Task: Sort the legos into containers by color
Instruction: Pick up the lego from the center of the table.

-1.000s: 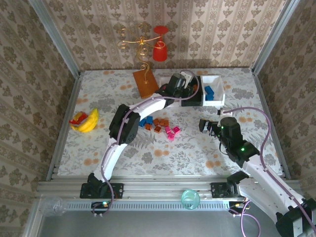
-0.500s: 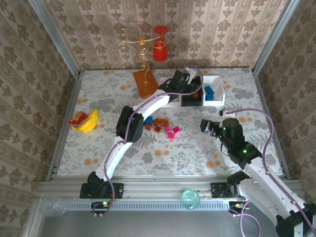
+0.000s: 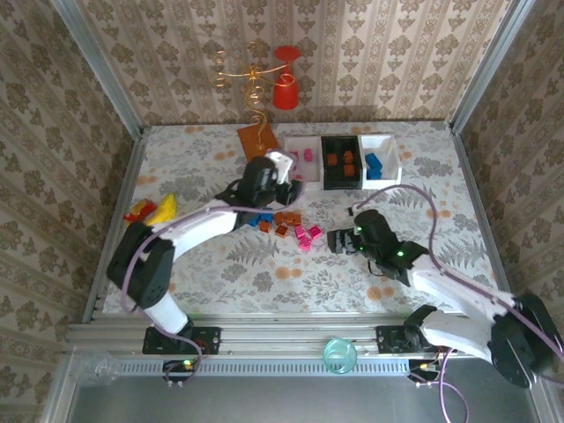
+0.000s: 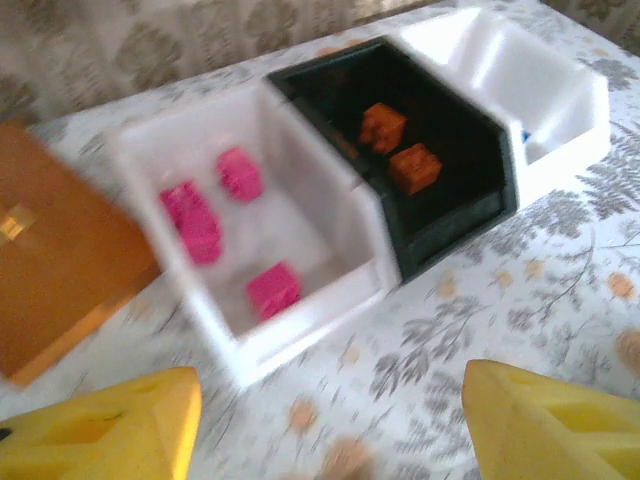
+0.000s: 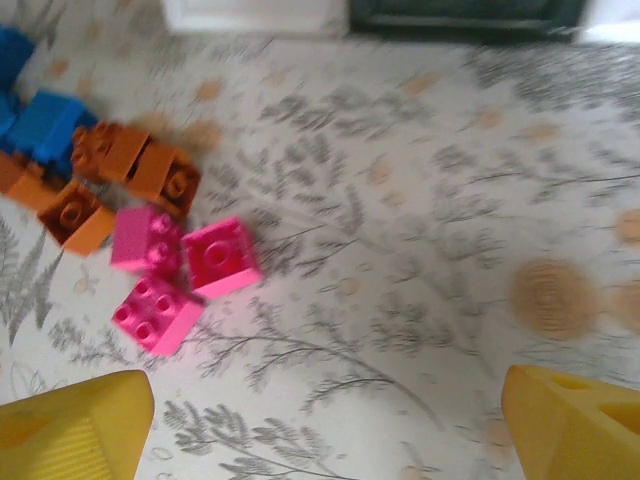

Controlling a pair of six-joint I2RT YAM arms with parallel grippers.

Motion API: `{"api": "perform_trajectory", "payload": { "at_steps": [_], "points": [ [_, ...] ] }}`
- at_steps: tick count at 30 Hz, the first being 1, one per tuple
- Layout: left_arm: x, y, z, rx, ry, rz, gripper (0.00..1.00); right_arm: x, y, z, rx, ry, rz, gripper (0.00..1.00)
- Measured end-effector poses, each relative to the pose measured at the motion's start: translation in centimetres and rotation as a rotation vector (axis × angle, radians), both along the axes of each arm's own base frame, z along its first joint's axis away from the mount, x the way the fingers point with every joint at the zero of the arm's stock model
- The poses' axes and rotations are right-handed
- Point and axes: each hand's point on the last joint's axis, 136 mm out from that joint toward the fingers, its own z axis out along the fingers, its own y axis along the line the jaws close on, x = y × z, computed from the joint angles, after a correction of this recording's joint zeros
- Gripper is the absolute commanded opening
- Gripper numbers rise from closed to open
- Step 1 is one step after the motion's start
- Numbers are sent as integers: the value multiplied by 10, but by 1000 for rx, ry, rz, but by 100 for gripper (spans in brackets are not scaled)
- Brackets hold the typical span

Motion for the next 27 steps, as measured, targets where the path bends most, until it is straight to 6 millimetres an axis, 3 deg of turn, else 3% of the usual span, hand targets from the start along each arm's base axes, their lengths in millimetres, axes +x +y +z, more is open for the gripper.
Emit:
{"api": "perform_trajectory", "payload": {
  "at_steps": [4, 6, 10, 19, 27],
  "points": [
    [-24, 62, -46, 12, 98, 117, 71, 2, 36, -20, -41, 54, 79, 89],
    [-36, 84, -64, 16, 142, 158, 71, 1, 50, -27, -45, 70, 99, 89],
    [-54, 109, -71, -11, 162, 210, 71, -3, 70, -46, -48, 109, 113, 89],
    [-59, 114, -36, -115, 91, 227, 71, 9, 84, -71, -57, 141, 23, 88],
    [-64, 117, -45, -115, 114, 235, 71, 21, 88, -83, -49, 141, -38, 84]
  ]
}}
